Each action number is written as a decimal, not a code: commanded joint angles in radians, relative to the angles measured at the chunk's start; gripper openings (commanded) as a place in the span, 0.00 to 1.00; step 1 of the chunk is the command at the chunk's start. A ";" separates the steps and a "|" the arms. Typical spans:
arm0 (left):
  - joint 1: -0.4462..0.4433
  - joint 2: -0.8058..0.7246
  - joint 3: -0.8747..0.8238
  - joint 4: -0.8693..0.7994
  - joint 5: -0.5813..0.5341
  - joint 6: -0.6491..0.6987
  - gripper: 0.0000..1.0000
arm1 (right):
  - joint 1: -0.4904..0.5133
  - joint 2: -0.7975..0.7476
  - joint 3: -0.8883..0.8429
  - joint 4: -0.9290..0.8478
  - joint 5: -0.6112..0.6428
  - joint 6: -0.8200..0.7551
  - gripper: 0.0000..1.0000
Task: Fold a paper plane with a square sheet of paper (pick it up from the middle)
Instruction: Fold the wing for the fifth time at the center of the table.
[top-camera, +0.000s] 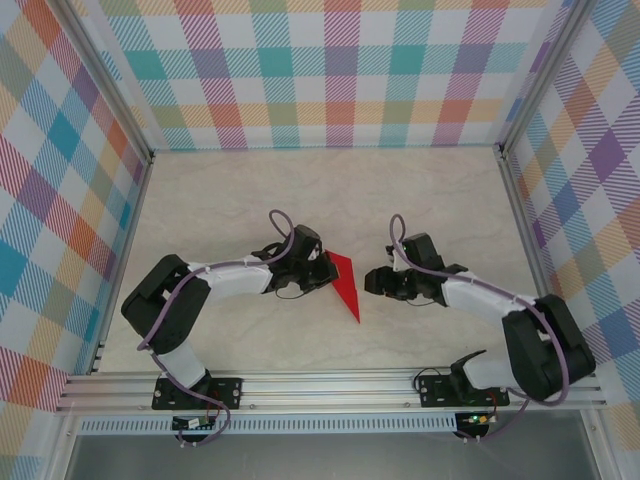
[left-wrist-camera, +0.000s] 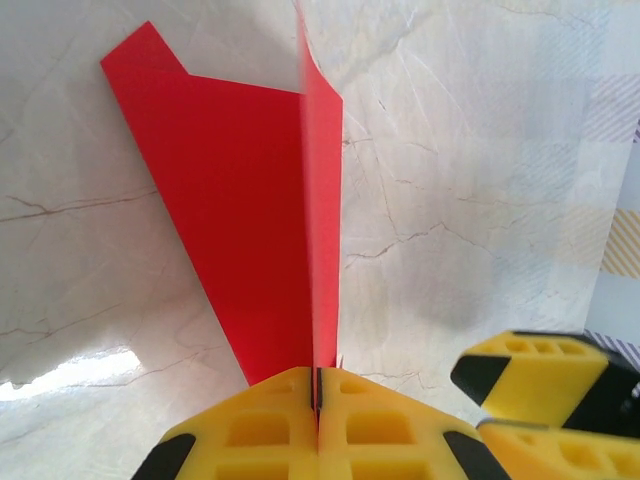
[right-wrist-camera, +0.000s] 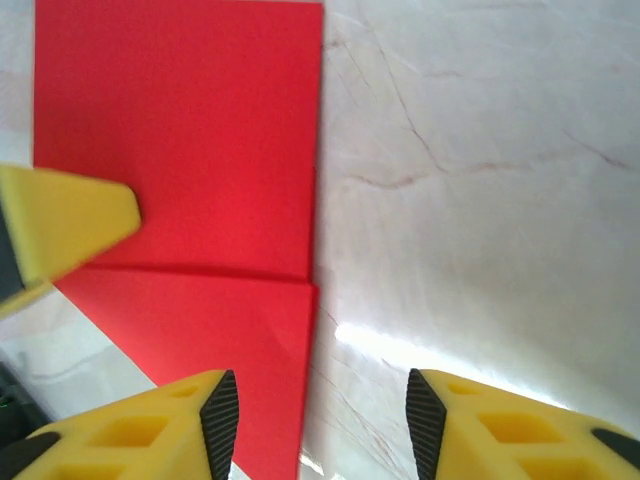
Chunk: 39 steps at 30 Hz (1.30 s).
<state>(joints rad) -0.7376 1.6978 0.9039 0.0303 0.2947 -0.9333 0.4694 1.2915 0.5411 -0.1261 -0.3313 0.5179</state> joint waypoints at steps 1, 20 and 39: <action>-0.008 0.022 0.030 -0.058 -0.009 0.030 0.00 | 0.075 -0.094 -0.060 -0.040 0.166 -0.075 0.51; -0.008 0.043 0.041 -0.051 0.013 0.025 0.00 | 0.447 -0.159 -0.081 0.075 0.406 -0.277 0.49; -0.007 0.059 0.056 -0.056 0.029 0.026 0.00 | 0.567 0.059 0.003 0.145 0.624 -0.334 0.48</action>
<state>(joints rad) -0.7376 1.7447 0.9340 -0.0021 0.3050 -0.9226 1.0279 1.3266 0.5148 -0.0189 0.2420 0.2081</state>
